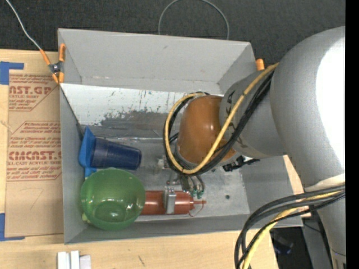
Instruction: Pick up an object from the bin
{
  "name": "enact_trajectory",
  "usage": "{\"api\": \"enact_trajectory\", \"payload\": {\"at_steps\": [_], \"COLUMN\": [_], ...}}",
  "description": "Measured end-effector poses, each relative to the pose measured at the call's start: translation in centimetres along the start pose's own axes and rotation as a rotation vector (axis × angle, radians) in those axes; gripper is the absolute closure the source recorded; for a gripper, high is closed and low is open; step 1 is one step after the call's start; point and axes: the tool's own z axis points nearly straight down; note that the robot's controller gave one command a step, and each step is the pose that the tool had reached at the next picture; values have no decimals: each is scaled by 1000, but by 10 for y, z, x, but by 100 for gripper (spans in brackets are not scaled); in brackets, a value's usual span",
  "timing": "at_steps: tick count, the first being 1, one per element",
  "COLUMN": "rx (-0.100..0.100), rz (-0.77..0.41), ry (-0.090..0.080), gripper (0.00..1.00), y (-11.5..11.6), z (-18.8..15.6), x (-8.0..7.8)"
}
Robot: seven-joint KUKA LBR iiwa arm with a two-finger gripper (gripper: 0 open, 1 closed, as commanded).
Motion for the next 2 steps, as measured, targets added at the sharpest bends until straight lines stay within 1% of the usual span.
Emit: {"api": "enact_trajectory", "payload": {"at_steps": [1, 2], "rx": [-2, -2], "rz": [-307, -307], "ry": [-7, -8], "gripper": [100, 100], "y": [-6, -6], "z": [6, 7], "x": [20, 19]}}
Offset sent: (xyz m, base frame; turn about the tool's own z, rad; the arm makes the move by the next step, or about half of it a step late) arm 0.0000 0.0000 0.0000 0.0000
